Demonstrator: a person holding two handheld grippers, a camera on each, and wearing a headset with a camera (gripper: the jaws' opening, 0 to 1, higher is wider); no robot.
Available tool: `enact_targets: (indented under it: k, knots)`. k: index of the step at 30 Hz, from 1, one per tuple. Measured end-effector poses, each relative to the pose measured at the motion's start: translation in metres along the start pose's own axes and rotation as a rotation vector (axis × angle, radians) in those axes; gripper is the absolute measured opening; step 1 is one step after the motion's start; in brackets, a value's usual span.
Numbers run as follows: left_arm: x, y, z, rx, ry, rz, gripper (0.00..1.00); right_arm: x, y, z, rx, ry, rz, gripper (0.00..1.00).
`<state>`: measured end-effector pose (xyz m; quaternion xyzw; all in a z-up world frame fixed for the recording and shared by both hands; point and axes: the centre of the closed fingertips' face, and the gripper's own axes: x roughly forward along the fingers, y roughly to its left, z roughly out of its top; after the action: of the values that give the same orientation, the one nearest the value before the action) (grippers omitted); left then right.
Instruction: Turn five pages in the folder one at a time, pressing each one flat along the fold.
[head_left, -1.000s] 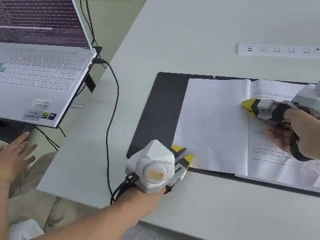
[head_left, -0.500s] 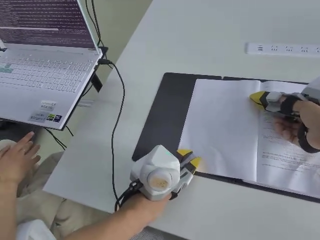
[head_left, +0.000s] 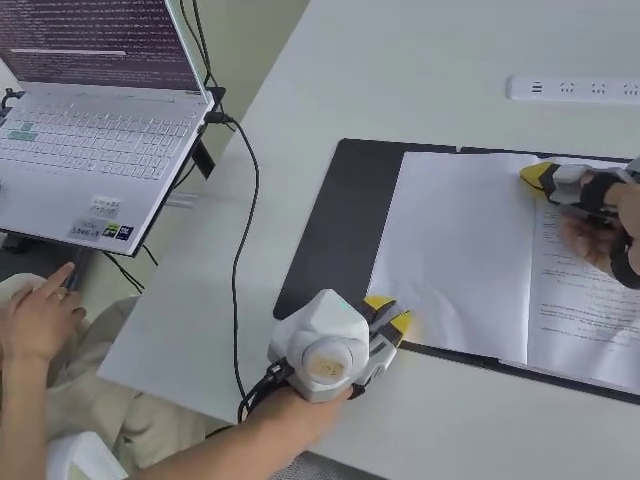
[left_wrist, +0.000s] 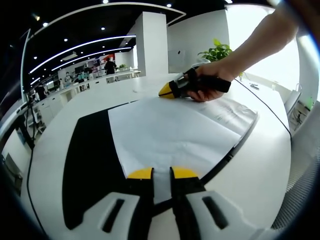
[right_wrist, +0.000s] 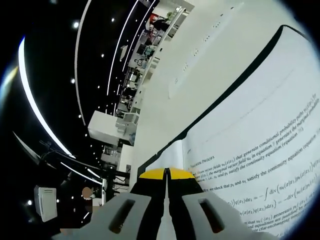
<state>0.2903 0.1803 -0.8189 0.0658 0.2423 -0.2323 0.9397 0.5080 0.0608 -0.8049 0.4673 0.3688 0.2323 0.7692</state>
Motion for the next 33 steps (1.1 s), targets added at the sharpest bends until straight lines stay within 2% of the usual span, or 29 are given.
enact_targets:
  k: [13,20,25,33]
  knots:
    - [0.0,0.001,0.0,-0.011,-0.009,0.001,0.11,0.012,-0.002,0.024,0.002,-0.064,-0.02,0.0]
    - [-0.001,0.001,-0.001,-0.016,-0.011,0.002,0.11,0.014,-0.002,0.029,0.01,-0.09,-0.033,0.0]
    - [-0.001,0.001,-0.001,-0.015,-0.011,0.0,0.11,0.011,-0.001,0.026,0.018,-0.08,-0.036,0.0]
    - [0.0,0.002,-0.002,-0.016,-0.011,0.0,0.11,0.006,0.0,0.014,0.008,-0.026,-0.036,0.0]
